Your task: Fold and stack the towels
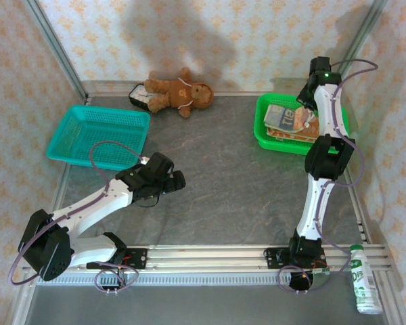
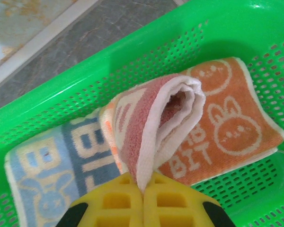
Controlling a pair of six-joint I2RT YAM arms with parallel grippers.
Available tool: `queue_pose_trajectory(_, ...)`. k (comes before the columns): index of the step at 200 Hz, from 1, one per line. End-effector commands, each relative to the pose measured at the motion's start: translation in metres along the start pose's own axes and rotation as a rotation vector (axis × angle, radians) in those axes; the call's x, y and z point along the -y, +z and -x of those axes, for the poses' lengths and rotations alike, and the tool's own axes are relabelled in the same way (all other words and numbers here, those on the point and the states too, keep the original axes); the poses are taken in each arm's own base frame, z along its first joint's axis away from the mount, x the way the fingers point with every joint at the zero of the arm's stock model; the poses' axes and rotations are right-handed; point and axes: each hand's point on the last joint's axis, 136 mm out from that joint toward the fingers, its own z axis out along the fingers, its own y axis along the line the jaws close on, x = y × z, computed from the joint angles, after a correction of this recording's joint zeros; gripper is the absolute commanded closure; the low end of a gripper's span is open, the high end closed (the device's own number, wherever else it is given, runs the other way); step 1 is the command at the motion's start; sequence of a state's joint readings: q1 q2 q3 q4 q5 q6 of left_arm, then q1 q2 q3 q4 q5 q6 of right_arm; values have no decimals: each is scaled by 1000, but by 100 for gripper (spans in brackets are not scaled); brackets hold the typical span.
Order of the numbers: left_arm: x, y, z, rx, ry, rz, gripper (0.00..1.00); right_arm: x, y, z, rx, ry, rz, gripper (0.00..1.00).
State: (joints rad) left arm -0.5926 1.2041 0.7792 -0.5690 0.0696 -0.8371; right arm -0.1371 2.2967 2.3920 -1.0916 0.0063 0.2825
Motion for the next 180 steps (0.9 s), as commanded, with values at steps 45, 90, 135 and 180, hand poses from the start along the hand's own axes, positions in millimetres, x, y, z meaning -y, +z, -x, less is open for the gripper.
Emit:
queue_pose_trajectory(45,-3,-14,10,41,-28,4,0,30,22,20,19,31,-46,98)
queue_pose_trajectory(90,-6,-19,10,42,-35,10,0,26,35,21,14,20,-41,97)
queue_pose_trajectory(135,-9,-26,9,47,-40,13,0,33,44,26,24,16,-70,61)
queue_pose_trajectory(180,-15,-34,11,66,-23,34,0,33,21,35,54,37,-47,26)
